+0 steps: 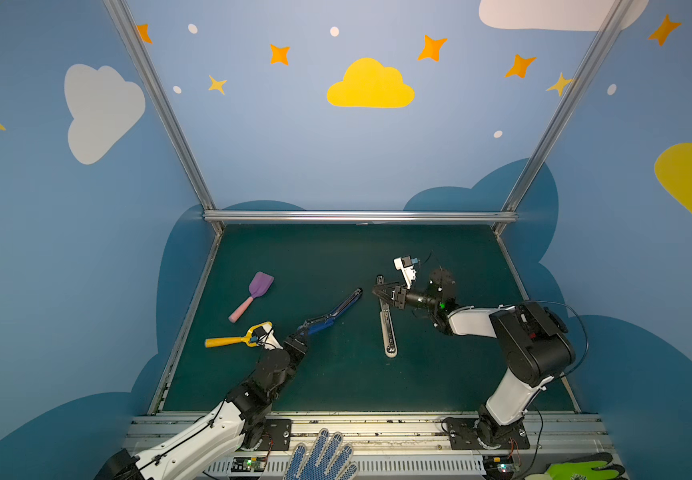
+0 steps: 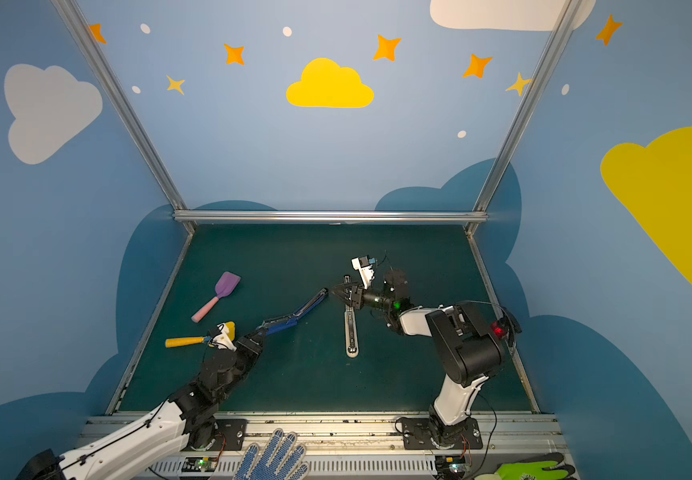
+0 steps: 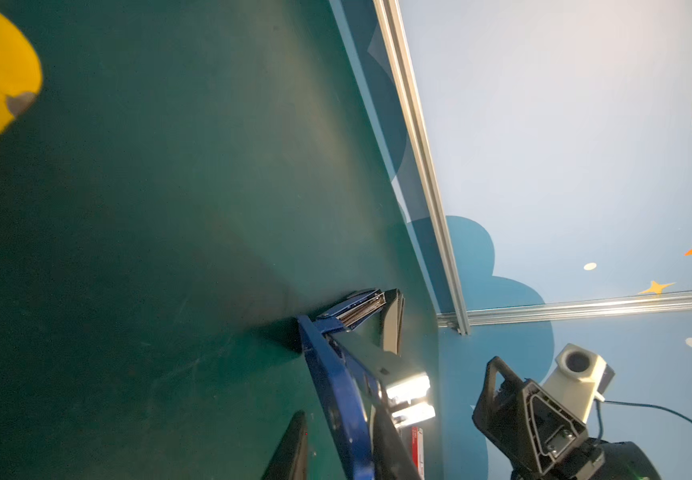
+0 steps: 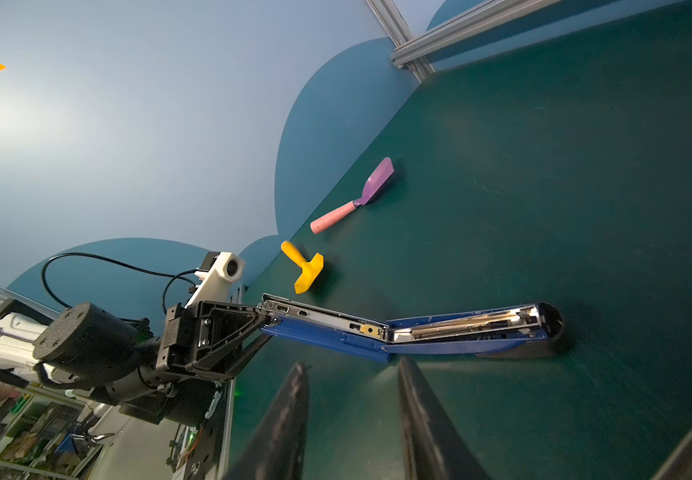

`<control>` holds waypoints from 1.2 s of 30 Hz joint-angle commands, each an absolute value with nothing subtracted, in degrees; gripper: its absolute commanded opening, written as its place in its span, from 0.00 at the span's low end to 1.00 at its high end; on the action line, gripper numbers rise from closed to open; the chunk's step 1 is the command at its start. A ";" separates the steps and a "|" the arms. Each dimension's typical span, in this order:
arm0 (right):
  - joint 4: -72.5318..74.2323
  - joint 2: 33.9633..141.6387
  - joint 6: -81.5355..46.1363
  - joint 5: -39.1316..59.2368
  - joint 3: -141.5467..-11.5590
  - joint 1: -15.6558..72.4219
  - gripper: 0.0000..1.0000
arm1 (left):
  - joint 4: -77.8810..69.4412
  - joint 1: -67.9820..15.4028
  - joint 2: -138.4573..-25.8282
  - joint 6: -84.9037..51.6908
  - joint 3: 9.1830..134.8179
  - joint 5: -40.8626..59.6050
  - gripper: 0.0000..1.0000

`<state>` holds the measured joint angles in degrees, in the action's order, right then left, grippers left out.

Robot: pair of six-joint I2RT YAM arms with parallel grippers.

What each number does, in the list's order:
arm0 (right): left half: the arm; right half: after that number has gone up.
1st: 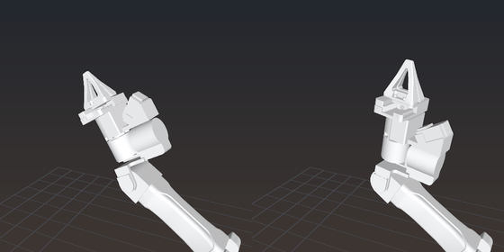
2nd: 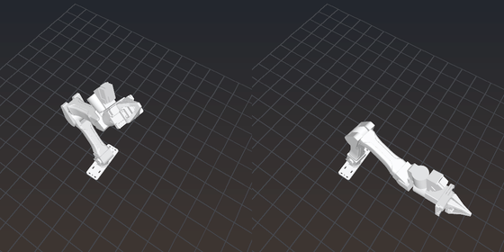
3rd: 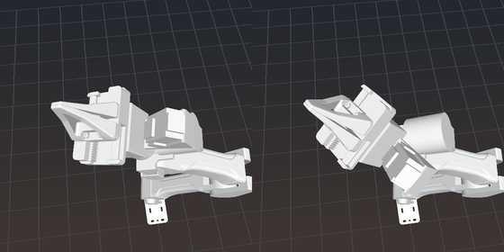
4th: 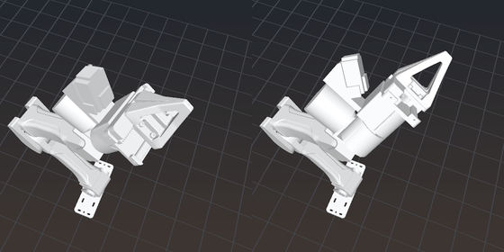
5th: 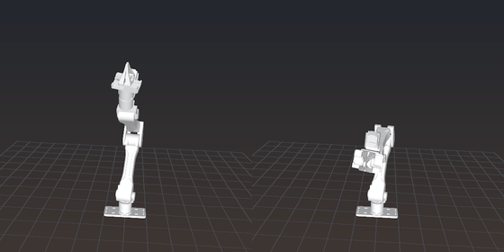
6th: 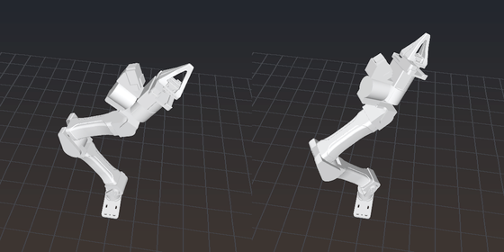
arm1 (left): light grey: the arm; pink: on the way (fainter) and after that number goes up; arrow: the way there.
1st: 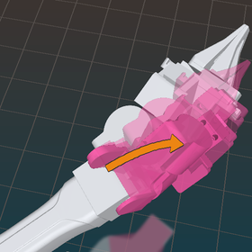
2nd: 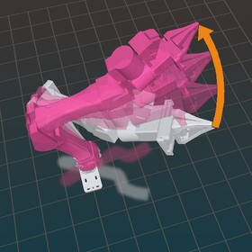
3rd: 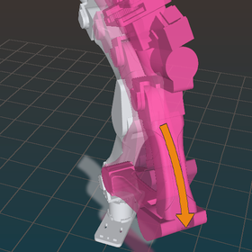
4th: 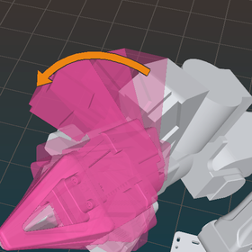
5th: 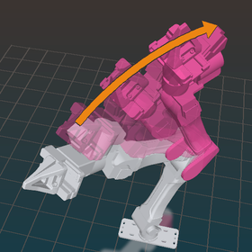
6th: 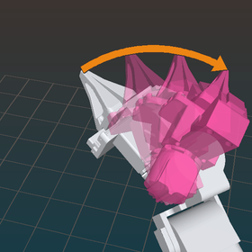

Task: Load the staples into the stapler
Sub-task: 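Lower the opened blue stapler flat onto the table with the left gripper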

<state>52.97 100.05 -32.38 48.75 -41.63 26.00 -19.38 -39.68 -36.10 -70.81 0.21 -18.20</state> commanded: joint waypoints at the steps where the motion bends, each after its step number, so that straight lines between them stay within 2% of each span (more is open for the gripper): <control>1: 52.05 100.59 -31.13 48.35 -43.50 26.62 0.37 | -15.57 -39.99 -38.42 -71.82 -1.47 -18.09 0.26; 7: 50.76 100.39 -30.37 48.74 -43.78 26.80 0.37 | -11.92 -40.80 -40.06 -72.57 -1.14 -17.34 0.25; 10: 50.63 100.54 -30.23 48.73 -43.86 26.77 0.37 | -9.18 -41.00 -39.23 -72.58 -0.97 -17.40 0.29; 12: 50.64 100.63 -30.32 48.77 -43.88 26.76 0.37 | -7.04 -41.05 -38.32 -72.81 -0.80 -17.11 0.35; 13: 50.67 100.63 -30.32 48.70 -43.92 26.76 0.37 | -5.24 -41.11 -37.72 -73.23 -0.71 -16.97 0.42; 14: 50.63 100.61 -30.25 48.76 -43.94 26.75 0.37 | -3.13 -40.96 -36.73 -73.64 -0.55 -16.72 0.44; 19: 50.28 101.06 -30.05 48.60 -44.33 26.76 0.37 | 9.08 -41.14 -29.50 -75.26 -0.02 -16.85 0.45; 25: 50.32 101.75 -30.54 48.78 -45.06 26.81 0.37 | 27.85 -41.18 -13.80 -78.20 0.09 -18.03 0.44; 28: 50.28 102.24 -30.84 48.96 -45.66 26.81 0.37 | 36.12 -41.20 -3.85 -79.04 0.00 -18.74 0.42; 30: 50.34 102.63 -31.10 49.14 -46.06 26.90 0.37 | 39.80 -41.21 0.36 -79.71 0.00 -18.75 0.36; 36: 48.13 103.00 -30.47 48.89 -47.27 27.43 0.37 | 34.32 -41.31 -5.86 -78.83 0.00 -15.84 0.39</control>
<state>49.58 102.41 -31.05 48.64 -45.45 26.92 11.81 -41.08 -4.03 -79.35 4.62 -15.86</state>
